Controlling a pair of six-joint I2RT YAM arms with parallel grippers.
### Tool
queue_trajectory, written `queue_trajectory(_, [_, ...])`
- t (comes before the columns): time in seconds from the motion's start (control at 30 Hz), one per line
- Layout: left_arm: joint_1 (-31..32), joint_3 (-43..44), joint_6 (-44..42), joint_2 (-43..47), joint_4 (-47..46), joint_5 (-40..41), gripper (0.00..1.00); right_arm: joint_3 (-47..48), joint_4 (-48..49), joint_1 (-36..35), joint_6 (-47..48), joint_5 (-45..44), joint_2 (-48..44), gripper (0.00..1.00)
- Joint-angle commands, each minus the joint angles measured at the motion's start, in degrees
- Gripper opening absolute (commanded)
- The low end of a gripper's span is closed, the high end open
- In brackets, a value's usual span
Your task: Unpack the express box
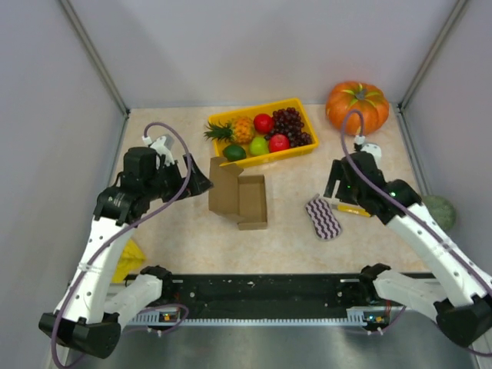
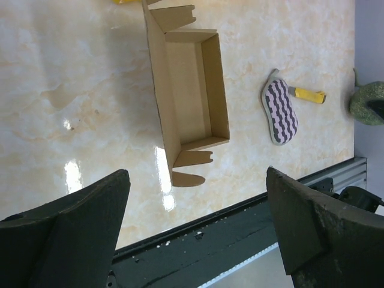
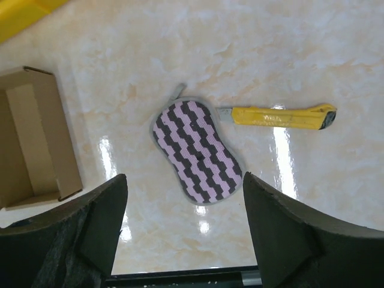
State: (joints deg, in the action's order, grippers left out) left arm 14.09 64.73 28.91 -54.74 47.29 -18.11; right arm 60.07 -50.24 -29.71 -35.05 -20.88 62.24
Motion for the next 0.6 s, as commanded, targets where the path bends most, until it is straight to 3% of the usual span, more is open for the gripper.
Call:
queue_trajectory(0.0, [0.06,2.15,1.50,4.28,3.86,4.74,0.99,3.12,-5.47,0.27,0.77,-4.06,-12.82,0.76])
queue_trajectory(0.27, [0.06,8.47,-0.43,10.09,11.41,10.37,0.99,13.65,-13.56,0.27,2.53,-7.06,-26.72,0.77])
queue_trajectory(0.57, [0.06,12.70,-3.42,12.55,17.40,13.27,0.99,31.32,-28.58,0.36,0.86,-13.30,-27.79,0.78])
